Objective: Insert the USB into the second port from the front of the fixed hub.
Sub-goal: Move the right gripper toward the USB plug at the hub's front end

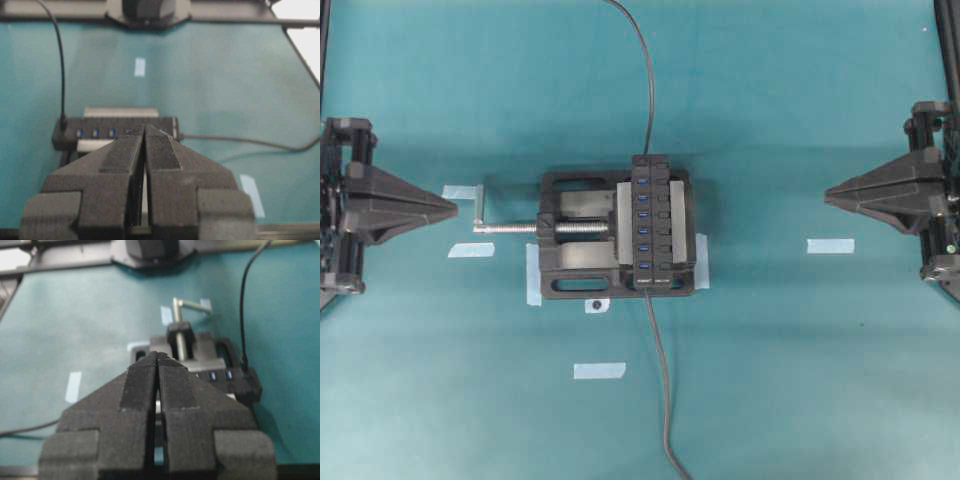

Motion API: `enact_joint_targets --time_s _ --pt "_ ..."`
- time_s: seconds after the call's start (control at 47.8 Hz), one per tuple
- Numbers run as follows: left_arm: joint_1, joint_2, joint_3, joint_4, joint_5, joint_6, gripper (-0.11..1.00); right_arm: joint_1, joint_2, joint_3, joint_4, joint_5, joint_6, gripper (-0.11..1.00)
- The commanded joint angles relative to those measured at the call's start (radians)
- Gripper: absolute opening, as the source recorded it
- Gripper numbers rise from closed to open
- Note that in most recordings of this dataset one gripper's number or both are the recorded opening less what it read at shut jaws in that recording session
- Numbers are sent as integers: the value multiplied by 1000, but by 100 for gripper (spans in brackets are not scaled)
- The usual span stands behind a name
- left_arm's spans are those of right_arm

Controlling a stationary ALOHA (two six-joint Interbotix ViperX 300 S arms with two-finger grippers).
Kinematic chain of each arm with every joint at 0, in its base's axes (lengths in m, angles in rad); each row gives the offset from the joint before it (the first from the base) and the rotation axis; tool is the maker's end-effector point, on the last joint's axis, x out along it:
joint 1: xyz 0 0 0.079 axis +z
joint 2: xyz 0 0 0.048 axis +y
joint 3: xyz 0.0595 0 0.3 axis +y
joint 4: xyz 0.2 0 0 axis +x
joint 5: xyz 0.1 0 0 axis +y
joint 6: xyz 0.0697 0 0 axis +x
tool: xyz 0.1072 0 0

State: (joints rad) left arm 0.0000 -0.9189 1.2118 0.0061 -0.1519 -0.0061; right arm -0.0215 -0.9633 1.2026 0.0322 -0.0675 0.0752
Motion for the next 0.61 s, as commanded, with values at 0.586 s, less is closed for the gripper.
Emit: enact_joint_targets --time_s 0.586 --pt "3 204 -100 3 156 -20 0 -87 130 -106 2 229 35 -1"
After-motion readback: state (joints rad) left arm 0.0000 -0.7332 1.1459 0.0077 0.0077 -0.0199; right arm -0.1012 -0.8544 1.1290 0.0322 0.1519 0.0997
